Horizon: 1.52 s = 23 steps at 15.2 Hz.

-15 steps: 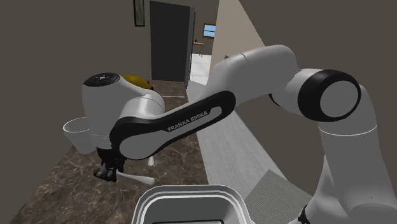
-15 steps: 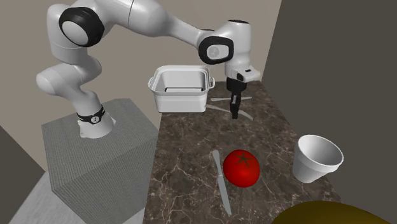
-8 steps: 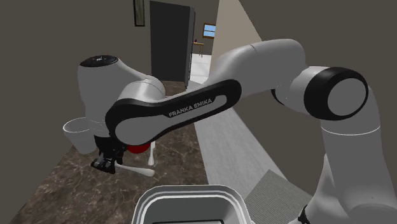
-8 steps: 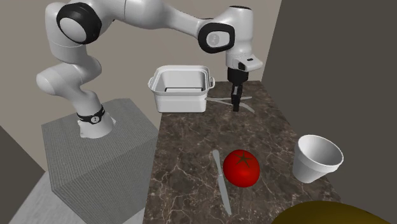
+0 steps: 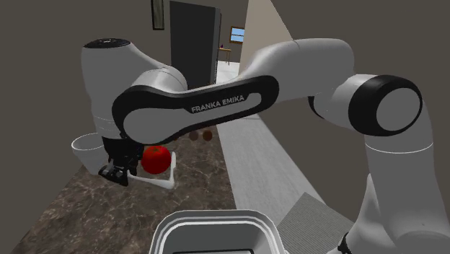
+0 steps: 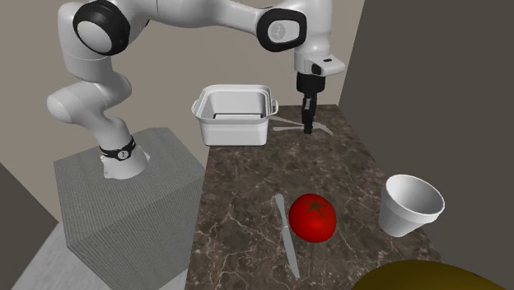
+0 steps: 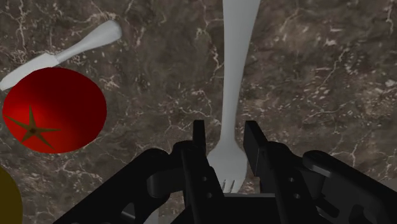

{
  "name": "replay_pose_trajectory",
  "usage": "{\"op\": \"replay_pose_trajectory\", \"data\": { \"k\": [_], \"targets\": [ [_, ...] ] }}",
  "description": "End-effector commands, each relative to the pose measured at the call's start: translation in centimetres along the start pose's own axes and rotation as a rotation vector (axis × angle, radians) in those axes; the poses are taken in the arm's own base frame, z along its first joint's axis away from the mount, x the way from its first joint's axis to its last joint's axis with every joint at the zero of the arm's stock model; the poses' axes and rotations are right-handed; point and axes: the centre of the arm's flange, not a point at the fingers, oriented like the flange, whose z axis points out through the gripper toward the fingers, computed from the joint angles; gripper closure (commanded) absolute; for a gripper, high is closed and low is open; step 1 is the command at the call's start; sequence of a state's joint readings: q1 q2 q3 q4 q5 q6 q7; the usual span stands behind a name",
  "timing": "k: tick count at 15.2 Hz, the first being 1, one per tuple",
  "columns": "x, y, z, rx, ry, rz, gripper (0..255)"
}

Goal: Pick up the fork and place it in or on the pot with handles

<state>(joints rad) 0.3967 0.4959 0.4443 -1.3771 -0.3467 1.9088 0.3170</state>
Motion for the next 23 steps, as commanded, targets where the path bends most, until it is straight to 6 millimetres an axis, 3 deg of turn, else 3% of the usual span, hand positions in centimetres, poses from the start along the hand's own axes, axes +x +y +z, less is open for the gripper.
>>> {"op": "replay_pose_trajectory", "data": {
  "k": [1,11,23],
  "targets": [
    [0.0,0.1,-1.1,0.0,0.0,0.0,255],
    [0.6,0.6,-6.0,0.0,0.0,0.0,255],
    [-13.0,-7.3,-7.3,0.0,0.0,0.0,255]
  ]
}}
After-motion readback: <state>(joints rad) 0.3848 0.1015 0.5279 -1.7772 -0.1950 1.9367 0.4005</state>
